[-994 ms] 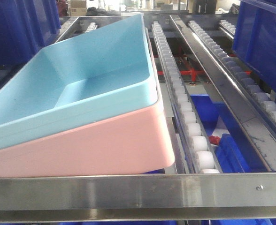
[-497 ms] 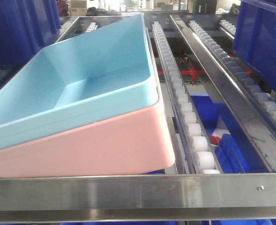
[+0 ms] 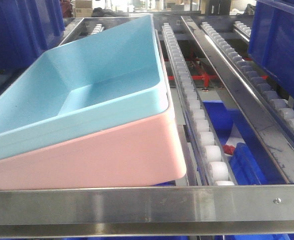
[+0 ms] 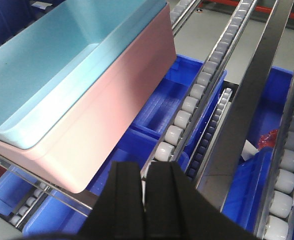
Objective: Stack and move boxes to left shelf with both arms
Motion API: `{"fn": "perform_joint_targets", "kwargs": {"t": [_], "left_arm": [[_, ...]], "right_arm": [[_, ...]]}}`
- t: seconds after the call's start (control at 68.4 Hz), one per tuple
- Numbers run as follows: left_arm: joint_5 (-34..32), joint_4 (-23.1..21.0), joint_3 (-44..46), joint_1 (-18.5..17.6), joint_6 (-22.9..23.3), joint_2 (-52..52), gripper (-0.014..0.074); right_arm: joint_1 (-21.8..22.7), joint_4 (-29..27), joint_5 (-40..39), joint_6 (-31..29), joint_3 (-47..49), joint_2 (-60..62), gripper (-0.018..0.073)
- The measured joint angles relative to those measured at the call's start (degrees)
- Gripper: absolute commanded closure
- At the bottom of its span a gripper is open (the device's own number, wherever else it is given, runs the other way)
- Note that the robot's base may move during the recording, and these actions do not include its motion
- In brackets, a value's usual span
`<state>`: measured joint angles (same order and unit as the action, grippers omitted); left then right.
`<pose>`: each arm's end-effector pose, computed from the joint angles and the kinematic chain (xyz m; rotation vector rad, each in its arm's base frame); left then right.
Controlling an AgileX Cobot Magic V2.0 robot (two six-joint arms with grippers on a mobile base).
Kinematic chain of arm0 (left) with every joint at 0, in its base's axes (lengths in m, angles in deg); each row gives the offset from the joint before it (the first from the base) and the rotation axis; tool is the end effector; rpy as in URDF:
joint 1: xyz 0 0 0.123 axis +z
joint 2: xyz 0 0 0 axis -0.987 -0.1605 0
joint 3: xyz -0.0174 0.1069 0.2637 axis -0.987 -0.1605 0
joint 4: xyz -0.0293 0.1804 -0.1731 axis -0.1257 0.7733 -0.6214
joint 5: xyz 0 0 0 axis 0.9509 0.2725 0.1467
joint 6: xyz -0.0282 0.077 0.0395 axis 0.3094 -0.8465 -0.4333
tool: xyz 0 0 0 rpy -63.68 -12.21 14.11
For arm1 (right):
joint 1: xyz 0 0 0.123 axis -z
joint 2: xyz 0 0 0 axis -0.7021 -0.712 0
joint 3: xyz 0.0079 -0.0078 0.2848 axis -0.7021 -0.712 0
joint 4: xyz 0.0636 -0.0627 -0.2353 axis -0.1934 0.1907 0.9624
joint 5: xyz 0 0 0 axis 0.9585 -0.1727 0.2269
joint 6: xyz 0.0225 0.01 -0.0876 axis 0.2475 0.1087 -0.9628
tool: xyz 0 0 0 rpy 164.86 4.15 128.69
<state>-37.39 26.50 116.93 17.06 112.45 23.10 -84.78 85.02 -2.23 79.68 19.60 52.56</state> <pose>0.0668 -0.1095 0.2956 0.8458 1.9568 -0.6834 0.0982 0.0680 0.2936 -0.4980 1.7935 0.4190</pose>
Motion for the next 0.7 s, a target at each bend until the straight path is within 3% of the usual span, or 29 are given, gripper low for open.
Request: {"fn": "perform_joint_targets", "kwargs": {"t": [0.102,0.175,0.322,0.497,0.555,0.702], "left_arm": [[-1.9,-5.7,-3.8,0.4,-6.3,4.3,0.0589],[-5.0,-7.3,-7.4,1.7,-9.4,8.9,0.0589],[-9.6,-8.7,-16.1,7.5,-10.8,17.9,0.0589],[-13.0,-9.5,-25.0,18.7,-11.0,28.1,0.0589],[-14.1,-9.8,-27.6,24.2,-11.4,31.6,0.0589],[-19.1,-13.5,-31.6,36.5,-18.1,36.8,0.0589]], "right_arm": [[0.0,0.0,0.0,0.0,0.0,0.0,0.0505],[0.0,0.0,0.0,0.0,0.0,0.0,0.0505],[0.0,0.0,0.0,0.0,0.0,0.0,0.0505],[0.0,0.1,0.0,0.0,0.0,0.0,0.0505],[0.0,0.1,0.0,0.0,0.0,0.0,0.0505],[0.0,0.1,0.0,0.0,0.0,0.0,0.0505]]}}
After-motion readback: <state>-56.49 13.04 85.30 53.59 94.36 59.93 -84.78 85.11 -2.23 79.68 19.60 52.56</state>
